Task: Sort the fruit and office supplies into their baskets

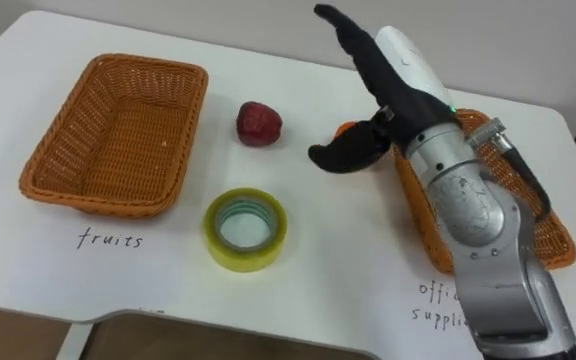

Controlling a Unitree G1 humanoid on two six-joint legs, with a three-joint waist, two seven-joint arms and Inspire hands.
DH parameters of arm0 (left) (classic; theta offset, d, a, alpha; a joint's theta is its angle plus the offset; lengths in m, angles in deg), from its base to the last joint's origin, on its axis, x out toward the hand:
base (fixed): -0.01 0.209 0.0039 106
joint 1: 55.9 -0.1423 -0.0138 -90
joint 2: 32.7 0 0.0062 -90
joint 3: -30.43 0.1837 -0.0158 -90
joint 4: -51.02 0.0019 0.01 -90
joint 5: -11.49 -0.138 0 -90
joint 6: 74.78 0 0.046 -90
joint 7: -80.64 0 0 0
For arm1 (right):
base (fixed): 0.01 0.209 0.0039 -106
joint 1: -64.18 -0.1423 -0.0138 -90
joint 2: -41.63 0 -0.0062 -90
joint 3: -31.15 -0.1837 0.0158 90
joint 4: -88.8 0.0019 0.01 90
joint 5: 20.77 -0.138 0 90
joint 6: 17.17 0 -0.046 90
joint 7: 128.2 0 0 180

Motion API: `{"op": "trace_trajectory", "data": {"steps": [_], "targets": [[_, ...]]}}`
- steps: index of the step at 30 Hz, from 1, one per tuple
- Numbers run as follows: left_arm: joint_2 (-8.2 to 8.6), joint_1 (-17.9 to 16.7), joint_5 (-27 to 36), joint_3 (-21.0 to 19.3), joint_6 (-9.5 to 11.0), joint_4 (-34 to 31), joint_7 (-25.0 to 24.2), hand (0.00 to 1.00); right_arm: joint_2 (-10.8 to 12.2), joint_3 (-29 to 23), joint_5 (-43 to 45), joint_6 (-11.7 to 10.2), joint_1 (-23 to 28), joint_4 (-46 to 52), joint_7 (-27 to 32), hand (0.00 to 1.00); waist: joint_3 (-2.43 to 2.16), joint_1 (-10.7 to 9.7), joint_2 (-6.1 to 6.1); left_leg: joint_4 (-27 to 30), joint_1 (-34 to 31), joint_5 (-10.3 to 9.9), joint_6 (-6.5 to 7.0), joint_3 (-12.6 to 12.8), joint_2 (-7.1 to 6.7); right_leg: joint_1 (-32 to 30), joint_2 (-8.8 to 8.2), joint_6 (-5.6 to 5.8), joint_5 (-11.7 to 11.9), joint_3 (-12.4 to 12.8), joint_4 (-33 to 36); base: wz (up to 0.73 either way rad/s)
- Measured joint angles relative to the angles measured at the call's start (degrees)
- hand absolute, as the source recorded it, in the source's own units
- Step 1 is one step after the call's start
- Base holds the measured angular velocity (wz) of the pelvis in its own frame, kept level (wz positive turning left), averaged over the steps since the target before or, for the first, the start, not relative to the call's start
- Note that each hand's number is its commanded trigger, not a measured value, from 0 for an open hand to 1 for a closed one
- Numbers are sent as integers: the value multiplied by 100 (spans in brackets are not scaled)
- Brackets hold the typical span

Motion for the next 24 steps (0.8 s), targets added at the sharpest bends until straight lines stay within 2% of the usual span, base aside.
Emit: {"op": "trace_trajectory", "data": {"steps": [5, 6, 9, 15, 19, 21, 24], "targets": [[-115, 39, -2, 73, -10, -2, 4, 0, 2, 185, -56, 118, -88, -157, -320, 0, 40, 56, -111, -4, -47, 4, -3, -37, 0, -21, 1, 0, 0, -47, -2, 4], [-143, 61, -2, 115, -12, -7, 2, 0, 1, 222, -79, 139, -89, -190, -371, 0, 16, 66, -149, 1, -54, 4, -4, -52, 0, -21, 1, 0, 0, -61, -2, 6], [-172, 92, 1, 113, -13, -10, -3, 0, 2, 292, -113, 146, -112, -354, -499, 0, -16, 125, -201, 10, -62, 4, -4, -69, -1, -20, -2, 0, 0, -94, -2, 4], [-218, 74, -2, 125, -13, 16, -32, 0, -2, 313, -804, 142, -275, -548, -728, 0, -11, 165, -224, 59, -80, 4, -3, -89, -4, -11, -5, 0, 0, -109, -12, 0], [-218, 56, -37, 121, -15, 39, -36, 0, -3, 315, -807, 138, -274, -776, -855, 0, -6, 205, -219, 63, -83, 6, -7, -112, -6, 3, -5, 0, 0, -145, -9, 0], [-218, 53, -39, 122, -18, 39, -37, 0, -3, 315, -805, 143, -273, -927, -971, 0, 21, 242, -221, 56, -106, 6, -9, -111, -5, -13, -4, 0, 0, -143, -5, 0], [-215, 68, -66, 107, -70, 38, -43, 0, -3, 317, -798, 147, -271, -1046, -1082, 0, 23, 286, -229, 54, -112, 8, -13, -112, -5, -15, 0, -1, 0, -142, -6, 0]]}}
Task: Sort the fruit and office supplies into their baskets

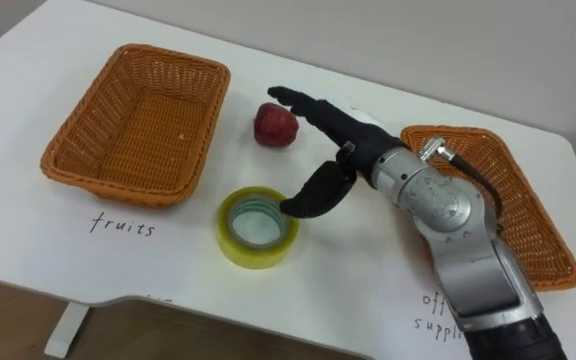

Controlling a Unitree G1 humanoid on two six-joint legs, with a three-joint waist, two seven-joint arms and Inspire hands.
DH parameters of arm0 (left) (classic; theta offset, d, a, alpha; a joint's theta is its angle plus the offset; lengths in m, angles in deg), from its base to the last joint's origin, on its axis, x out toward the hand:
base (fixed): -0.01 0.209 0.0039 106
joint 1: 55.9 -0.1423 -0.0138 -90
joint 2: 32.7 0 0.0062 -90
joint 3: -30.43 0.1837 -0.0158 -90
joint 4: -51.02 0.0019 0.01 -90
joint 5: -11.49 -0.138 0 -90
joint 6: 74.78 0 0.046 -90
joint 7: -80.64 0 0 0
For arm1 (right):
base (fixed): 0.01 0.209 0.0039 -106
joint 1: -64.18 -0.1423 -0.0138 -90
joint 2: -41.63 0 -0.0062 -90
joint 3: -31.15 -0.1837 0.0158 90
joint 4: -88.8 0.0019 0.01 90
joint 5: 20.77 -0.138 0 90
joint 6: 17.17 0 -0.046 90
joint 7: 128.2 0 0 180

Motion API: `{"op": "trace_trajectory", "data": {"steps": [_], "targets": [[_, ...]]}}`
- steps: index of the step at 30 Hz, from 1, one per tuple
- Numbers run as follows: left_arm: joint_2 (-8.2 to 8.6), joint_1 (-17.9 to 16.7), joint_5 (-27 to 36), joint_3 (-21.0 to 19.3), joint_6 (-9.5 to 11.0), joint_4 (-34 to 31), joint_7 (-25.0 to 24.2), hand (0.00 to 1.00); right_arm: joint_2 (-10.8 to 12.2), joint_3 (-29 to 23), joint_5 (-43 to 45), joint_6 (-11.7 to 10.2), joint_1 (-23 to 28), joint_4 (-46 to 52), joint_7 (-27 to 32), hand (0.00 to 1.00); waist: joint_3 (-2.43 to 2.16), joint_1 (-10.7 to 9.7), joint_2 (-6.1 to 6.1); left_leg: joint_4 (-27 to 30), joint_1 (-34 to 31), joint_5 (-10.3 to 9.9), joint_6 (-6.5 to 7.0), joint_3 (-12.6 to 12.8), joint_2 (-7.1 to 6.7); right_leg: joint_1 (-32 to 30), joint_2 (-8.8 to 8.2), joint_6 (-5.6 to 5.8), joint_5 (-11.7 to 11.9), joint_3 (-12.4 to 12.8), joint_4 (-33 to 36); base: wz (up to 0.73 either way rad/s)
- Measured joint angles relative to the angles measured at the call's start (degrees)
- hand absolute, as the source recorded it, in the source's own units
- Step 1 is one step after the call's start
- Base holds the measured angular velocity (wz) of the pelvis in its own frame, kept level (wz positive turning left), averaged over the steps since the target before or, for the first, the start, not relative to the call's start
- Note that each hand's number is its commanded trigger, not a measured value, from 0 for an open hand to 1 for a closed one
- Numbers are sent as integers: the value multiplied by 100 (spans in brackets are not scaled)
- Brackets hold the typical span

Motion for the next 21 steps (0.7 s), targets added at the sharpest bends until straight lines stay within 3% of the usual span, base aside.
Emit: {"op": "trace_trajectory", "data": {"steps": [16, 21], "targets": [[-23, 20, -35, -5, -105, -7, -81, 0, 1, 0, -9, 0, -1, -36, -145, 0, -12, 39, -25, 31, -7, 0, 0, -24, 0, 8, 3, 0, 0, -4, -2, 0], [-24, 22, -64, 5, -111, -2, -113, 0, 1, 0, -30, -2, -1, -329, -148, 0, -6, 155, -18, 26, 6, 0, 0, -19, 0, 20, 2, 0, 0, -2, -1, 0]]}}
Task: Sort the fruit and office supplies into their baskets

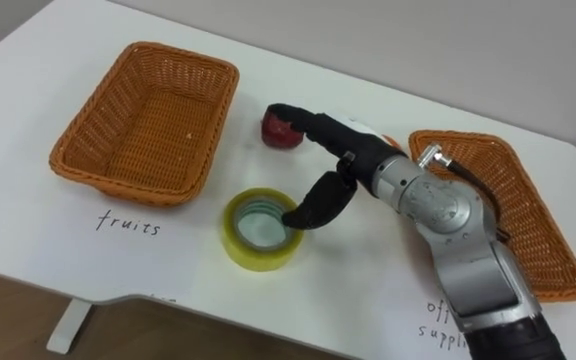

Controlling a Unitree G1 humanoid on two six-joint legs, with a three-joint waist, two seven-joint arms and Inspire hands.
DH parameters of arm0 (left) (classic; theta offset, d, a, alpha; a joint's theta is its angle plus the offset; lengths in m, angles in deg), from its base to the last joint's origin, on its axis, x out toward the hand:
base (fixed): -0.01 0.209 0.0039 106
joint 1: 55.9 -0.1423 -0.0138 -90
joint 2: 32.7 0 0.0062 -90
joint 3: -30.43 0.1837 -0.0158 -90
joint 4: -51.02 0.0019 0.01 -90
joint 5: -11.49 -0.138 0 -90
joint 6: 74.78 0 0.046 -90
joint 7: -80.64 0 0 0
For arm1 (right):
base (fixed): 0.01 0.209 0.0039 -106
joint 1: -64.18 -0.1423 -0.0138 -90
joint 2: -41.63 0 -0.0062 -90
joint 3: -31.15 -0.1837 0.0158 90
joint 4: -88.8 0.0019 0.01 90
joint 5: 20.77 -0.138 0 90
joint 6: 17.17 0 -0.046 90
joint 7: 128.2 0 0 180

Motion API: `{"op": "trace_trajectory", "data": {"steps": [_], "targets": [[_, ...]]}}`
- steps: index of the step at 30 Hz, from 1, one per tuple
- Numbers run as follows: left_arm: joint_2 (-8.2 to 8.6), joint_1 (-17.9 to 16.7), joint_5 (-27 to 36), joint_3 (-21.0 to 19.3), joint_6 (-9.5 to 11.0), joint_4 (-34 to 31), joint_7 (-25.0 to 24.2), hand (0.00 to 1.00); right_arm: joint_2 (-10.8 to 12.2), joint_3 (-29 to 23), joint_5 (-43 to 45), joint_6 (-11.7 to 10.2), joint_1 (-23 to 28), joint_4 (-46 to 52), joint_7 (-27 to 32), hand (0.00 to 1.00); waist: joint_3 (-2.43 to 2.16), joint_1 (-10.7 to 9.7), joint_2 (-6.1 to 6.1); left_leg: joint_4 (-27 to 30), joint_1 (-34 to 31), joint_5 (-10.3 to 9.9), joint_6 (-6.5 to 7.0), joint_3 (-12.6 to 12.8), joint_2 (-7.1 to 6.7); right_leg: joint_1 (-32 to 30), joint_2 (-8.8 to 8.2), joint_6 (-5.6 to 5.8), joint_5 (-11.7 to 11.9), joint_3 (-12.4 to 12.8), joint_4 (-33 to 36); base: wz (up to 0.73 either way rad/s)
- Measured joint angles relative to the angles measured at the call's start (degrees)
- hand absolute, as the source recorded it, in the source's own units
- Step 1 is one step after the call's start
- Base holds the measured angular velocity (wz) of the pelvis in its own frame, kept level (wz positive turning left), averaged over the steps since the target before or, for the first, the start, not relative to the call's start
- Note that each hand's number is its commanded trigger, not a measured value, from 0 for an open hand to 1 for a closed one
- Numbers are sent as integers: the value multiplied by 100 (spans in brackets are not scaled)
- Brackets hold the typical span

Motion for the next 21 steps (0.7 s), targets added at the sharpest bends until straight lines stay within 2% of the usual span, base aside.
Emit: {"op": "trace_trajectory", "data": {"steps": [8, 11, 16, 21], "targets": [[6, 1, -77, 2, -174, 3, -123, 0, 10, 16, 0, 6, -5, -90, 1, 0, 16, 69, 22, 3, -27, 0, 0, -7, 1, -10, -2, 0, 0, -16, 2, 0], [7, 48, -172, 3, -252, -2, -216, 0, 8, 256, -16, 125, -80, -105, -6, 0, 20, 75, 26, 1, -30, 0, -1, -7, 2, -16, -3, 0, 0, -37, 1, 0], [8, 169, -230, 3, -285, -4, -292, 0, 8, 451, -16, 128, -91, -108, -116, 0, 23, 171, 32, -5, -25, 0, -1, -32, 1, -6, -14, 0, 0, -158, 1, 2], [16, 220, -221, 9, -384, -4, -254, 0, 12, 549, -120, 259, -409, -494, -112, 0, 25, 180, 34, 6, -25, 0, -1, -100, -4, 9, -12, 0, 0, -179, 1, 5]]}}
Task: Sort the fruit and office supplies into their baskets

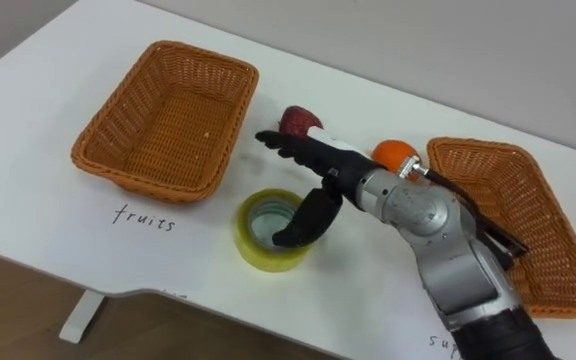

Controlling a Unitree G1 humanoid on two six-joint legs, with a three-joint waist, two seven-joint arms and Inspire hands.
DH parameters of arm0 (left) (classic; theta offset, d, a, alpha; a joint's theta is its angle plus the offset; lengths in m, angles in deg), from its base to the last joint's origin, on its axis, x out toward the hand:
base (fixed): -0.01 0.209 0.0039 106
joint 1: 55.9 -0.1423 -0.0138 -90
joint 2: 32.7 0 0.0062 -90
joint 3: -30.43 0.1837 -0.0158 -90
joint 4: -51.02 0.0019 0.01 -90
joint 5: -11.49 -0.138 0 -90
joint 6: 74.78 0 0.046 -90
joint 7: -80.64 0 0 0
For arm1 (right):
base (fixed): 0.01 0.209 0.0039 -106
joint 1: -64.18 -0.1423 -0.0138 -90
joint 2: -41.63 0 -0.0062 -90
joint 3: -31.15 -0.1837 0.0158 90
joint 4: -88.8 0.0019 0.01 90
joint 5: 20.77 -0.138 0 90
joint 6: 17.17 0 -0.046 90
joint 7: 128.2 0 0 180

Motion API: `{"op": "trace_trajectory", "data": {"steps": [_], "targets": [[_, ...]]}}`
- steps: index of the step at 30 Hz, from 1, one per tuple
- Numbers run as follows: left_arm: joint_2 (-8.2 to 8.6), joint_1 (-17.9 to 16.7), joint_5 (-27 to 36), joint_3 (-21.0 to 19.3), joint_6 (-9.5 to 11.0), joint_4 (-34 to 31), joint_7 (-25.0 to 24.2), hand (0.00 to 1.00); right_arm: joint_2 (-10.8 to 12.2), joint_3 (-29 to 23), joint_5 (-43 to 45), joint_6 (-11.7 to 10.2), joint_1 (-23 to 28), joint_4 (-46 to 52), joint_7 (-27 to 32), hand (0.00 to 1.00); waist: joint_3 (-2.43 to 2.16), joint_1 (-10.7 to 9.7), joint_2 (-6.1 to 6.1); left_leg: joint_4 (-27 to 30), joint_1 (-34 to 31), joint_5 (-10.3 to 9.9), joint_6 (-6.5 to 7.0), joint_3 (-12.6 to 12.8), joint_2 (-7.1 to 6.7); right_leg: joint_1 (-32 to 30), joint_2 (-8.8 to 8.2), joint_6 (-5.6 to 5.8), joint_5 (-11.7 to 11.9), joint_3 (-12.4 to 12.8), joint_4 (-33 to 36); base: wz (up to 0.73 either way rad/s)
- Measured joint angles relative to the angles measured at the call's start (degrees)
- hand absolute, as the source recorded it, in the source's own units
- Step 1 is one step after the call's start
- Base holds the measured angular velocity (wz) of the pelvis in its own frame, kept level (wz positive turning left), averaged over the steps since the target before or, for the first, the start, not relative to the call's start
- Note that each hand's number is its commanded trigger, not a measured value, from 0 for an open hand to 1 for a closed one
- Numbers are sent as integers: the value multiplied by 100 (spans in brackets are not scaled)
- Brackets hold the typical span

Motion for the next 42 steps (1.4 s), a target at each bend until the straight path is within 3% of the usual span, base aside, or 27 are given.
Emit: {"op": "trace_trajectory", "data": {"steps": [4, 25, 29, 40, 42], "targets": [[29, 2, -1, 0, -59, 0, 51, 0, 3, 56, -2, 95, -125, -74, 13, 0, -2, 2, -3, -10, 5, 0, 0, -10, 0, -1, 2, 0, 0, 0, -1, 1], [83, -36, 6, 2, -73, -20, 166, 0, 27, 105, 223, 115, -262, -491, 12, 0, 7, 13, -47, -1, -11, -1, -1, -19, -2, 15, 2, 0, 0, -25, -2, 0], [83, -30, 2, 2, -73, -44, 155, 0, 28, 109, 272, 115, -262, -492, 6, 0, 12, 6, -39, 1, -16, -1, -2, -69, -4, 40, -1, 0, 0, -122, -5, 6], [89, 7, -5, 143, -72, -37, 268, 0, 62, 116, 792, 119, -262, -560, -48, 0, 32, 153, -11, -3, -11, 3, -7, -95, -15, 76, 5, 0, 0, -148, -95, 1], [99, 5, -5, 149, -72, -38, 274, 0, 153, 122, 855, 122, -262, -636, -64, 0, 35, 165, -8, -1, -19, 3, -7, -103, -15, 78, 5, 0, 0, -148, -95, 3]]}}
